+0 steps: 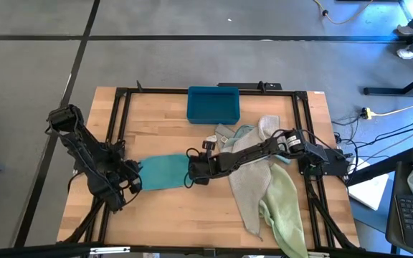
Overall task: Fold microfiber towels
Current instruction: Fold the blue towel
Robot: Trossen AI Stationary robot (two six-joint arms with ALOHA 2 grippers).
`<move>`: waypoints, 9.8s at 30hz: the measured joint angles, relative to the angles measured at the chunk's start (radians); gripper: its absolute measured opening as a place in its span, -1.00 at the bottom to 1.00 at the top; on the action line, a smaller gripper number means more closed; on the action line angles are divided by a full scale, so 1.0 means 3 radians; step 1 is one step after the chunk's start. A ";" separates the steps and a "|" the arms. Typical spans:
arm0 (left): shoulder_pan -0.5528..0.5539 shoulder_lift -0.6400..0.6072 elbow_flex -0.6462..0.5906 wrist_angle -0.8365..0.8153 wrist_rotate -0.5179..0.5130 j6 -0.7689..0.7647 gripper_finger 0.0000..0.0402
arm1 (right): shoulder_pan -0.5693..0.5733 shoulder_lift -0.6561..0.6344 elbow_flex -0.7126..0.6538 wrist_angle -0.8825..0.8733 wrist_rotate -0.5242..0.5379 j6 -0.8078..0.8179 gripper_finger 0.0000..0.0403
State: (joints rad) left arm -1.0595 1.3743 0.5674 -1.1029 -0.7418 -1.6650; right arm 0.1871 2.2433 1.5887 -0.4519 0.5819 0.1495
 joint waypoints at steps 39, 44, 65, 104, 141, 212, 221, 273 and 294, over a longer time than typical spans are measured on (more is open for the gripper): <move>-0.0272 0.0000 0.0251 0.1133 0.0112 0.1963 -0.40 | 0.0629 -0.0215 0.0000 -0.0053 -0.0163 -0.0166 0.07; -0.0177 0.0000 0.0080 0.1557 0.0214 0.2228 -0.27 | 0.0624 -0.0215 -0.0075 -0.0039 -0.0286 -0.0182 0.07; -0.0051 0.0000 -0.0289 0.1929 0.0421 0.2164 -0.17 | 0.0619 -0.0205 -0.0676 0.0850 0.0035 -0.0501 0.07; -0.0036 0.0000 -0.0329 0.2137 0.0561 0.2154 -0.96 | 0.0651 -0.0212 -0.0728 0.0865 -0.0209 -0.0448 -0.97; -0.0310 0.0000 0.1239 -0.1569 0.0232 0.0755 -1.00 | 0.0918 -0.0205 0.0917 -0.1161 0.0810 -0.0268 -0.96; -0.0371 -0.0001 0.0319 0.0978 0.0098 0.1352 -1.00 | 0.0883 -0.0238 0.0460 -0.0827 -0.1036 0.0170 -0.96; -0.0558 -0.0001 0.0319 0.1194 0.0315 0.1483 -1.00 | 0.0907 -0.0237 0.0191 -0.0042 -0.1555 0.0185 -0.90; -0.0585 -0.0001 0.0319 0.1037 0.1206 0.1712 -0.43 | 0.1049 0.0224 0.0193 0.0357 -0.0412 -0.2485 -0.14; -0.0511 -0.0001 0.0319 0.0582 0.1198 0.1447 -0.44 | 0.0936 0.0338 0.0188 0.0811 -0.0553 -0.2812 -0.53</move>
State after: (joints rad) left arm -1.2129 1.3741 0.6632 -0.9283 -0.3824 -1.2310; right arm 0.4679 2.3447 1.6451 -0.2085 0.4160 -0.6941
